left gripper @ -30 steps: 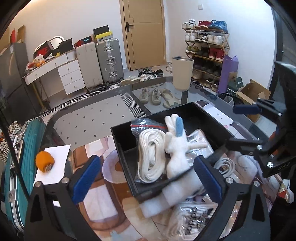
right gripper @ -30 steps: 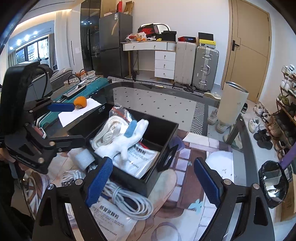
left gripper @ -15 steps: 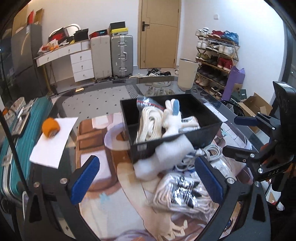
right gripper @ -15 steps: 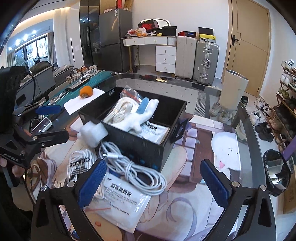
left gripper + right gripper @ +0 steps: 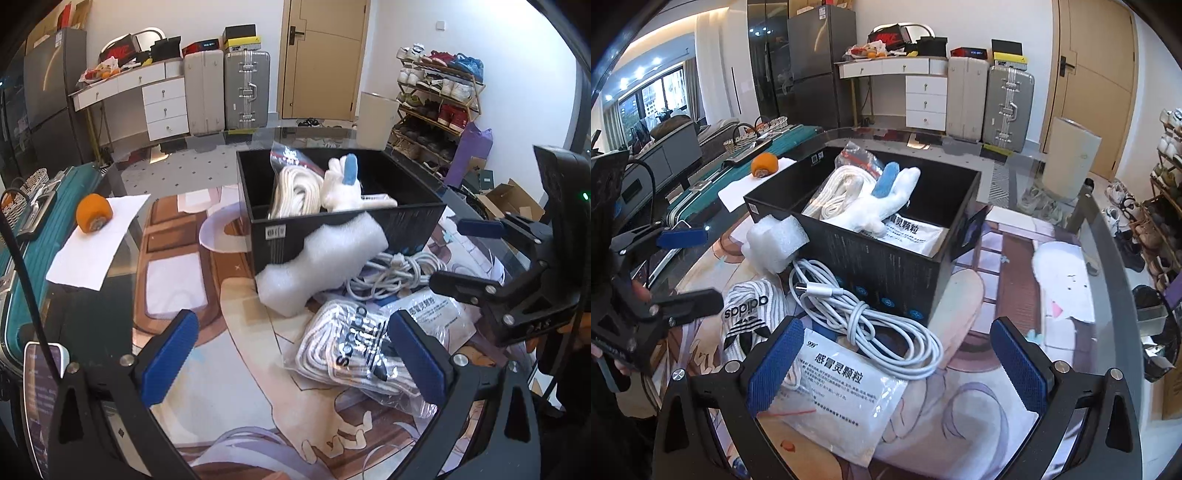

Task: Organize soft objects
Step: 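Move both open grippers back over the remaining pile, then close the right gripper on the coiled white cable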

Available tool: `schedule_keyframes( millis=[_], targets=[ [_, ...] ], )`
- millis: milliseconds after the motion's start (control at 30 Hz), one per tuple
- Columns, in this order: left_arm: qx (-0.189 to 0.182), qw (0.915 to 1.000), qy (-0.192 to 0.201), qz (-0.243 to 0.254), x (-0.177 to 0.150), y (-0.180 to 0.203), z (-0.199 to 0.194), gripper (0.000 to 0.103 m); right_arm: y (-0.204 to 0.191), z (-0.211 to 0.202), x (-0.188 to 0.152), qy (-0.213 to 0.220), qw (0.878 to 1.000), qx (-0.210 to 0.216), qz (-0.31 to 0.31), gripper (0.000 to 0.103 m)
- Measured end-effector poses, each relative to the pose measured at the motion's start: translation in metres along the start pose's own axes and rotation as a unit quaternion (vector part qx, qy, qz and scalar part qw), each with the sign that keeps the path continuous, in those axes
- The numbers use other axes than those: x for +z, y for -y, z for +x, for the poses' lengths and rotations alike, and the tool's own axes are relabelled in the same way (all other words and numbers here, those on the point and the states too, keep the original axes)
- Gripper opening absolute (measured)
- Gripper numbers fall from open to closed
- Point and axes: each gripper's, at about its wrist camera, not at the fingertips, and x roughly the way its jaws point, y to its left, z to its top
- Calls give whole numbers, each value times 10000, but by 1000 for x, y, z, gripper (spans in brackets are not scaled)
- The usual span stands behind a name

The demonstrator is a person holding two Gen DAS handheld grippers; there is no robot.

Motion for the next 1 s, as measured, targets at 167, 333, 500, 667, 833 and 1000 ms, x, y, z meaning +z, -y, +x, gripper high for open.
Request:
schedule_keyframes(
  millis=[167,333,500,667,833,1000],
  targets=[
    [26,9999,-100,4,-5,0,6,103,-1,20,4,-179,9998,97,-59,102],
    [36,9999,-153,-71,-7,-5,10,103,-1,36,8,-307,9993,212,-68,102],
    [34,9998,-198,-72,-9,-7,12,103,-1,47,10,-441,9988,192,-45,102],
    [43,9997,-213,-110,-9,-10,14,103,14,50,8,-520,9985,53,182,102],
    [20,9997,-227,-100,-7,-10,17,103,26,46,1,-567,9981,-52,222,102],
    [-15,9997,-248,-50,-8,-8,20,103,28,47,1,-623,9979,-27,171,102]
  ],
)
